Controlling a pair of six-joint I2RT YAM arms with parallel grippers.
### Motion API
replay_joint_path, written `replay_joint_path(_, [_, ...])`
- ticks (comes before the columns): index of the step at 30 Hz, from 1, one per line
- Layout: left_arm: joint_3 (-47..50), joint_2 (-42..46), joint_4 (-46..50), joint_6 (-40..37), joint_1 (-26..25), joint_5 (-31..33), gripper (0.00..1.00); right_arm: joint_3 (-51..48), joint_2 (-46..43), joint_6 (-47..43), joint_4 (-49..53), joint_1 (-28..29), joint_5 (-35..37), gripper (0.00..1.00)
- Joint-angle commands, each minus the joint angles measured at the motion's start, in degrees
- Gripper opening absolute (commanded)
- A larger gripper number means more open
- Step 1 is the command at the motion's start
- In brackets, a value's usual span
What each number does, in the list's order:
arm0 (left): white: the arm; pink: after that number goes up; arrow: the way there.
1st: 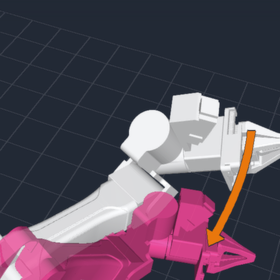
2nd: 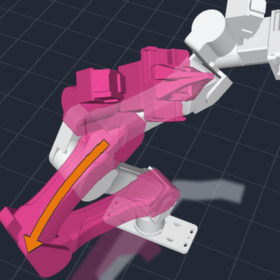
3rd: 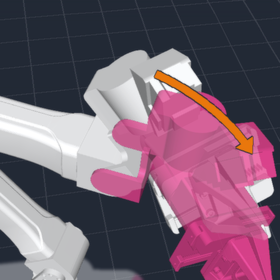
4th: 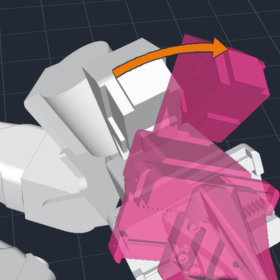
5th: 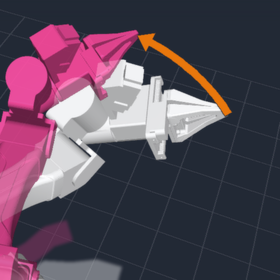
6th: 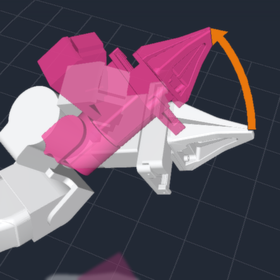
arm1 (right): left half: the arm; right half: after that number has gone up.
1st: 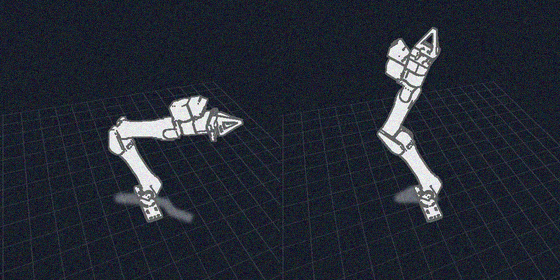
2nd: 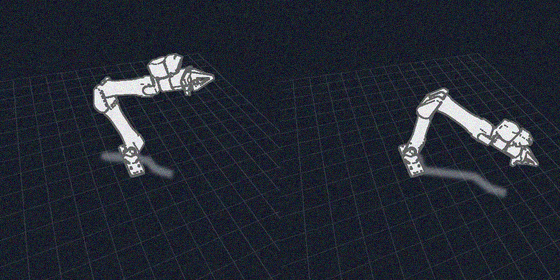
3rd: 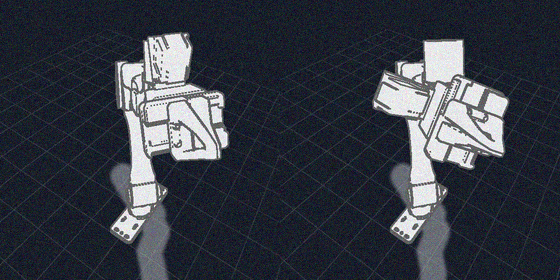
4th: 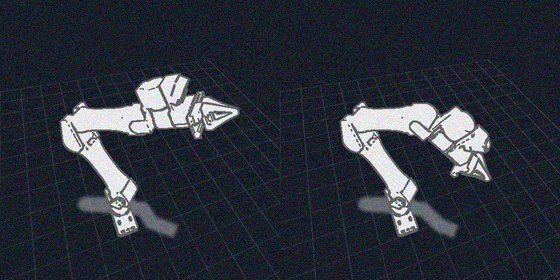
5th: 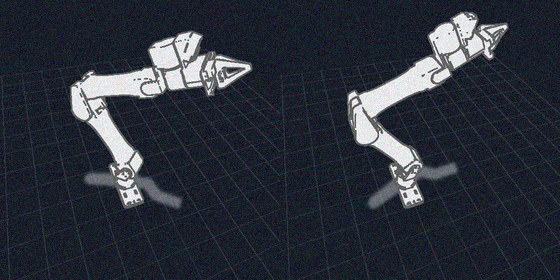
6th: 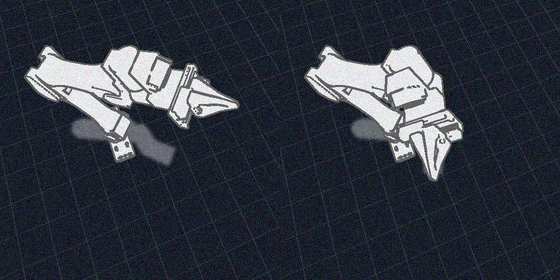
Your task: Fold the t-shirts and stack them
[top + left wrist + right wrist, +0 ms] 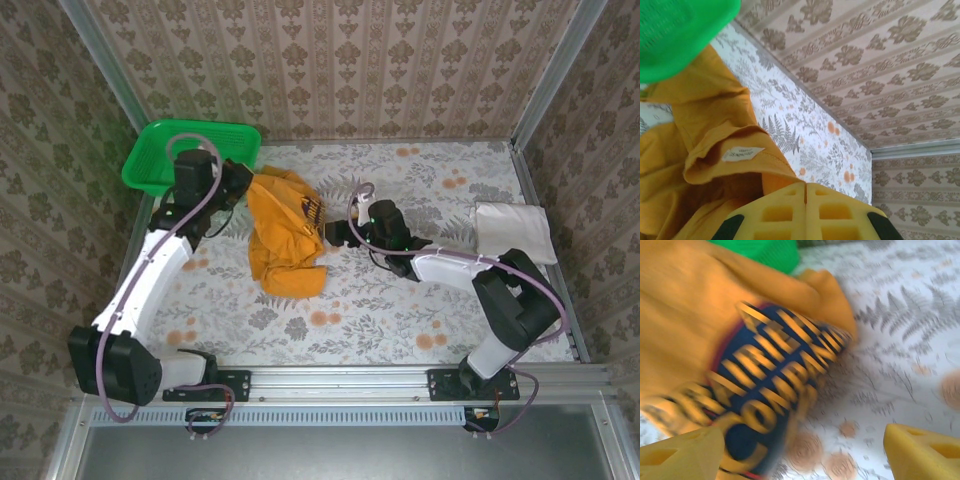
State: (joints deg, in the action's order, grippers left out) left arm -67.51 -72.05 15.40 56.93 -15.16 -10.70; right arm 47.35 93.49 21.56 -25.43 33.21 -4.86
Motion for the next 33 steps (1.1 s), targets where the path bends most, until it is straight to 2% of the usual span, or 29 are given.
replay_joint_path(1, [-5.4,2.2,6.1,-5.1,1.9,-1.6,0.00,-1.9,3.3,3.9,-4.6,1.0,1.0,0.84])
replay_joint_path(11, [-18.5,6.4,15.1,-12.7,7.6,-0.3,0.00,2.4,13.0,-0.9,-9.6,5.2,-4.0,0.82])
replay_joint_path(19, [-20.9,8.0,16.8,-14.6,9.4,1.9,0.00,5.4,15.8,-6.0,-10.3,8.8,-13.2,0.81])
replay_joint_path(23, [-20.3,8.2,17.3,-14.7,10.2,1.9,0.00,2.4,13.8,-6.9,-6.4,10.8,-14.0,0.82])
replay_joint_path(29, [-19.0,9.1,17.0,-14.8,11.5,2.2,0.00,0.0,11.3,-7.9,4.7,12.2,-10.6,0.80])
replay_joint_path(31, [-18.5,9.4,16.7,-14.8,11.8,2.2,0.00,0.4,10.5,-7.8,7.5,12.2,-9.2,0.75])
replay_joint_path(32, [-18.4,9.4,16.6,-14.8,11.9,2.2,0.00,1.0,10.3,-7.8,9.0,12.2,-9.2,0.66])
replay_joint_path(33, [-18.3,9.4,16.5,-14.7,12.0,2.1,0.00,1.7,10.5,-7.9,10.9,12.1,-9.7,0.48])
